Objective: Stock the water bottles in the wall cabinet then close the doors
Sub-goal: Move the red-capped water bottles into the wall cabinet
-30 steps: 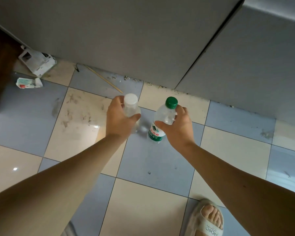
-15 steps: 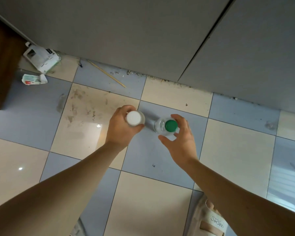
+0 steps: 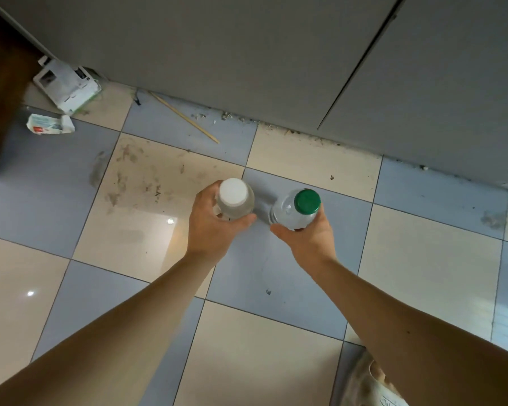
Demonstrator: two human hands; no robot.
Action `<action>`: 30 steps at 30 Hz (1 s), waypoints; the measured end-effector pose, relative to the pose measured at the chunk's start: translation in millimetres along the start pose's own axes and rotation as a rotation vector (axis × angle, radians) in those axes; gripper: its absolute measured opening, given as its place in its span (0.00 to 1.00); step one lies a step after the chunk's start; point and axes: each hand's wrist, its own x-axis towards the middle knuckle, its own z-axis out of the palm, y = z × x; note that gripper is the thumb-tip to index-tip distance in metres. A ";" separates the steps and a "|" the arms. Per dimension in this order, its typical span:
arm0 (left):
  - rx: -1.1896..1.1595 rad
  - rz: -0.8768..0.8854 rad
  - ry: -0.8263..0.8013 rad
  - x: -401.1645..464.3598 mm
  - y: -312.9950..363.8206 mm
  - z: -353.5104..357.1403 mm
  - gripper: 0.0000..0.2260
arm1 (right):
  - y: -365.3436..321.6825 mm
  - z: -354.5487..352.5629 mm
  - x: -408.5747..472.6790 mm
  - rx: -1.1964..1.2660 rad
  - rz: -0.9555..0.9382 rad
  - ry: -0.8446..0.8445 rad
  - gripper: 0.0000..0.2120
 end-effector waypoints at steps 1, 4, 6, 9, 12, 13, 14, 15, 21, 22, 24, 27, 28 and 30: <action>-0.009 -0.002 0.002 1.3 0.0 2.5 0.33 | -2.2 1.8 2.9 0.022 0.016 -0.010 0.30; -0.008 -0.012 0.033 -0.8 4.2 3.9 0.32 | -12.3 0.0 3.0 0.118 0.073 -0.050 0.28; 0.025 -0.010 0.026 -9.1 11.5 -1.0 0.32 | -20.7 -7.0 -6.9 0.159 0.114 -0.058 0.28; 0.057 -0.004 -0.015 -28.6 31.3 -16.0 0.32 | -38.6 -21.9 -31.5 0.173 0.167 -0.067 0.27; 0.028 -0.048 -0.024 -49.4 65.8 -35.6 0.33 | -67.4 -41.4 -58.5 0.147 0.187 -0.082 0.26; 0.002 -0.070 -0.019 -56.3 80.0 -42.6 0.34 | -79.8 -47.8 -67.8 0.133 0.181 -0.088 0.26; -0.025 -0.088 -0.009 -63.4 96.1 -50.3 0.35 | -94.4 -54.0 -77.3 0.118 0.170 -0.098 0.26; -0.043 -0.094 0.002 -69.3 114.1 -58.6 0.35 | -111.4 -60.1 -86.3 0.104 0.155 -0.113 0.26; -0.144 -0.039 -0.023 -101.0 241.8 -121.7 0.26 | -238.3 -102.4 -136.3 0.046 0.016 -0.213 0.30; -0.165 -0.029 -0.025 -106.9 265.2 -135.6 0.25 | -262.0 -109.9 -145.6 0.031 -0.013 -0.226 0.29; -0.187 0.024 -0.036 -116.9 314.4 -163.2 0.25 | -310.7 -124.4 -164.6 0.006 -0.073 -0.230 0.29; -0.181 0.091 -0.038 -135.6 384.3 -208.0 0.29 | -382.6 -142.0 -196.7 0.018 -0.154 -0.223 0.29; -0.190 0.110 -0.024 -143.9 408.1 -223.8 0.30 | -407.8 -147.3 -209.2 0.026 -0.182 -0.222 0.29; -0.190 0.165 0.009 -160.0 455.0 -257.0 0.30 | -461.0 -158.9 -235.5 0.041 -0.244 -0.236 0.29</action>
